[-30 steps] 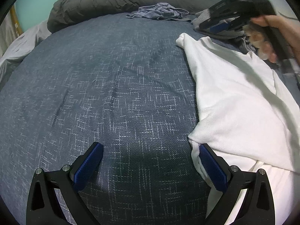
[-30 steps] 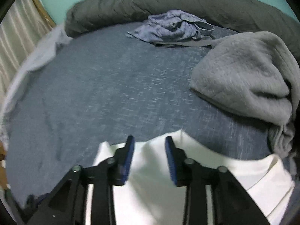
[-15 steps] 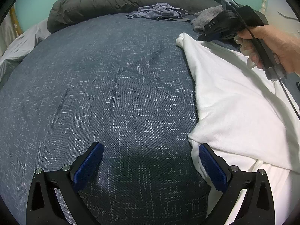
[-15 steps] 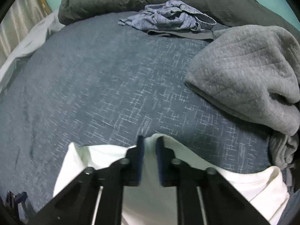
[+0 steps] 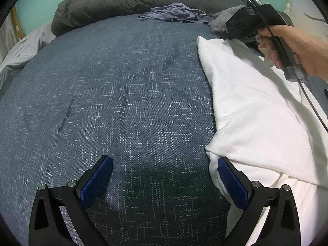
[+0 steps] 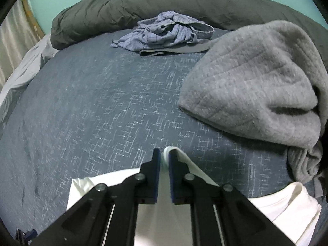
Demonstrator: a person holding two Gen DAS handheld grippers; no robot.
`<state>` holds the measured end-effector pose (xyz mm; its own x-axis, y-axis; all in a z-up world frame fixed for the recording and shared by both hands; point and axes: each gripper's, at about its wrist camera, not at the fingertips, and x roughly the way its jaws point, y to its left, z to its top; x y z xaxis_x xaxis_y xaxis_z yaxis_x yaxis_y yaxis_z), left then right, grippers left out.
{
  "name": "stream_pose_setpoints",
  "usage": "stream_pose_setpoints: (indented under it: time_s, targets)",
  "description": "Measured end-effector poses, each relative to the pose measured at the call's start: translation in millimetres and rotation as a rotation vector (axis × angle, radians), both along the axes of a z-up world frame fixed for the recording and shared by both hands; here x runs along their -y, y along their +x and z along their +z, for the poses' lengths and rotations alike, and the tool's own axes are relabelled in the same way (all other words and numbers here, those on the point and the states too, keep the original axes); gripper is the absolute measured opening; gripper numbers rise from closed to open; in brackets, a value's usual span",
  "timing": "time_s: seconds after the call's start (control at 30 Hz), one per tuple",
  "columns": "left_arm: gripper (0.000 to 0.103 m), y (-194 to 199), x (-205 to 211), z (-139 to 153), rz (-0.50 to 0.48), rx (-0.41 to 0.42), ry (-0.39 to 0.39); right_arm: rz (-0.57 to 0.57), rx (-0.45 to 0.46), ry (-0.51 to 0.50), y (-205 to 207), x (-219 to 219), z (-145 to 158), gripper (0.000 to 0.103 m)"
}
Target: Fold clothes
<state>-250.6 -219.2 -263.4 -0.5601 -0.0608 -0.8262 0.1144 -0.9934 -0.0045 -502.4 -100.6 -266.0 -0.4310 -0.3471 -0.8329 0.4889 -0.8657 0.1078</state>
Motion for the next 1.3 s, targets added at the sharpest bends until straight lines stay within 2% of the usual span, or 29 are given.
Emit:
stream_pose_setpoints:
  time_s: [0.3, 0.37, 0.43, 0.47, 0.63, 0.73, 0.83, 0.9, 0.97, 1.07, 1.1, 1.13, 1.17, 1.3]
  targets:
    - [0.103, -0.9, 1.6, 0.0, -0.004, 0.002, -0.003, 0.008, -0.01, -0.034, 0.8, -10.3, 20.8, 0.01]
    - [0.103, -2.2, 1.5, -0.4, -0.004, 0.002, -0.003, 0.034, 0.021, -0.036, -3.5, -8.3, 19.7, 0.012]
    - [0.103, -2.8, 1.5, -0.7, -0.004, 0.003, -0.004, 0.046, 0.088, -0.012, -9.5, -6.0, 12.6, 0.05]
    - [0.103, -3.4, 1.6, -0.9, -0.004, 0.003, -0.004, 0.043, 0.096, 0.0, -11.2, -6.0, 12.0, 0.05]
    - [0.103, -4.2, 0.9, -1.2, -0.006, 0.003, -0.006, -0.028, 0.002, 0.001, -15.5, -18.0, 30.2, 0.05]
    - [0.103, -4.1, 0.2, -0.7, -0.006, 0.003, -0.006, -0.024, -0.051, -0.019, -12.7, -24.3, 39.8, 0.05]
    - [0.103, -3.5, -0.2, -0.6, -0.006, 0.003, -0.006, 0.022, -0.04, 0.004, -7.8, -24.7, 34.4, 0.044]
    - [0.103, -3.1, 1.4, -0.3, -0.009, 0.003, -0.004, 0.033, -0.014, 0.027, -7.5, -26.8, 25.8, 0.044]
    - [0.103, -3.5, 2.0, -0.3, -0.01, 0.003, -0.003, 0.034, 0.032, 0.008, -9.8, -32.1, 16.2, 0.044]
    - [0.103, -3.1, 1.4, -0.7, -0.009, 0.003, -0.004, 0.062, 0.047, 0.005, -7.6, -34.7, 5.2, 0.044]
    - [0.103, -4.1, 2.3, -0.8, -0.012, 0.004, -0.004, 0.077, 0.045, 0.017, -6.7, -32.7, 2.1, 0.04]
    - [0.103, -5.1, 3.0, -0.9, -0.014, 0.004, -0.005, 0.082, 0.041, 0.036, -6.0, -30.8, -1.1, 0.028]
    - [0.103, -4.0, 2.7, -0.8, -0.013, 0.003, -0.006, 0.077, 0.035, 0.064, -5.5, -28.8, -4.2, 0.025]
    - [0.103, -0.7, 1.6, -0.6, -0.011, 0.002, -0.008, 0.02, -0.019, 0.141, -8.6, -27.0, -11.8, 0.022]
